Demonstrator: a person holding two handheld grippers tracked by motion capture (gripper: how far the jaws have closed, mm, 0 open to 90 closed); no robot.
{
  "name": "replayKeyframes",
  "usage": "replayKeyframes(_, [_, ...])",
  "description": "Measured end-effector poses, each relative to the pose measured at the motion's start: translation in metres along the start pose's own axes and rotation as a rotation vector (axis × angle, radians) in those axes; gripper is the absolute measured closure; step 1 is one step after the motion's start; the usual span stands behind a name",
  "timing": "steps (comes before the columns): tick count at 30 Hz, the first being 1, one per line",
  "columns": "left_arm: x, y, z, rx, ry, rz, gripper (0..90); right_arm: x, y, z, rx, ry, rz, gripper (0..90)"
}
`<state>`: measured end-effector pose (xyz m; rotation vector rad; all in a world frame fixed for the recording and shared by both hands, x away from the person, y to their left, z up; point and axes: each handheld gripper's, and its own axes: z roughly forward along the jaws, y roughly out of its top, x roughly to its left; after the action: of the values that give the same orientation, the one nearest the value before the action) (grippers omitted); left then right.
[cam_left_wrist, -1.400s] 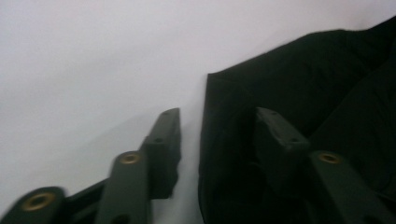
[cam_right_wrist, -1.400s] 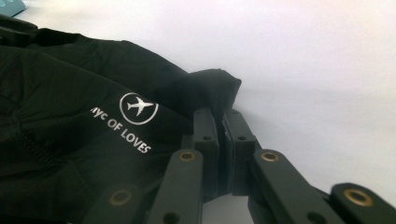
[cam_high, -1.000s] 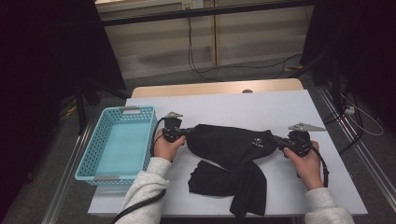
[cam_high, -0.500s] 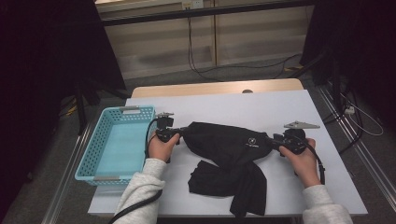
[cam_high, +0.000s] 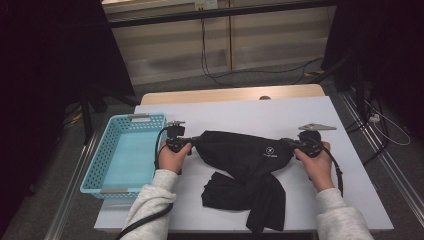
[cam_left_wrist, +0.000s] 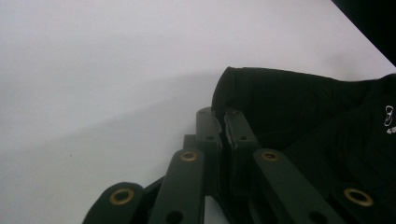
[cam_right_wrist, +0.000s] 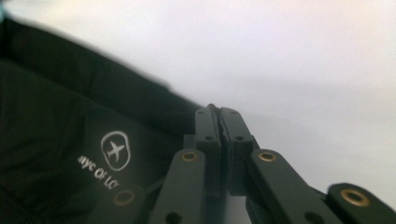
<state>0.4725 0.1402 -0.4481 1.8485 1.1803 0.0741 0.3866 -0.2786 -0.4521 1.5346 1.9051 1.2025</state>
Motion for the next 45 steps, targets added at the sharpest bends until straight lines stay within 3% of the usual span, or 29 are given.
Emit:
replayKeyframes(3, [-0.002,0.0,0.001,-0.008,-0.021,-0.01,86.0,-0.007,0.003,-0.019,-0.111,0.001,0.036,87.0])
replayKeyframes(6, [-0.005,-0.001,0.006,-0.01,-0.022,-0.006,84.3,-0.009,-0.001,-0.024,-0.136,-0.009,0.025,86.8])
replayKeyframes(9, [-0.005,-0.002,0.01,-0.004,-0.021,-0.013,80.1,-0.011,-0.009,-0.018,-0.072,-0.016,0.015,86.3])
replayKeyframes(10, [-0.006,-0.002,0.011,-0.006,-0.015,-0.008,77.8,-0.012,-0.013,-0.015,-0.024,-0.009,0.014,86.0])
replayKeyframes(12, [-0.006,0.001,0.012,-0.008,-0.017,0.005,71.3,-0.012,-0.018,-0.012,0.023,-0.022,-0.004,85.6])
replayKeyframes(17, [-0.011,0.011,0.014,-0.032,0.002,0.093,59.8,-0.009,-0.02,-0.01,0.057,-0.028,-0.034,85.6])
replayKeyframes(21, [-0.016,0.015,0.023,-0.013,-0.016,0.151,59.3,-0.007,-0.021,-0.009,0.08,-0.037,-0.057,85.6])
replayKeyframes(23, [-0.018,0.014,0.03,0.001,-0.001,0.181,59.6,-0.006,-0.022,-0.008,0.084,-0.035,-0.054,85.4])
replayKeyframes(29, [-0.016,0.011,0.045,0.057,0.027,0.204,69.2,-0.003,-0.022,-0.008,0.102,-0.04,-0.075,85.3])
replayKeyframes(32, [-0.016,0.007,0.051,0.093,0.03,0.203,76.0,-0.002,-0.023,-0.008,0.118,-0.033,-0.084,85.4])
replayKeyframes(39, [-0.021,0.007,0.049,0.116,0.024,0.19,86.1,-0.001,-0.024,-0.009,0.117,-0.035,-0.085,85.6])
replayKeyframes(45, [-0.016,0.019,0.032,0.027,0.014,0.139,86.6,-0.003,-0.023,-0.011,0.096,-0.039,-0.073,86.1])
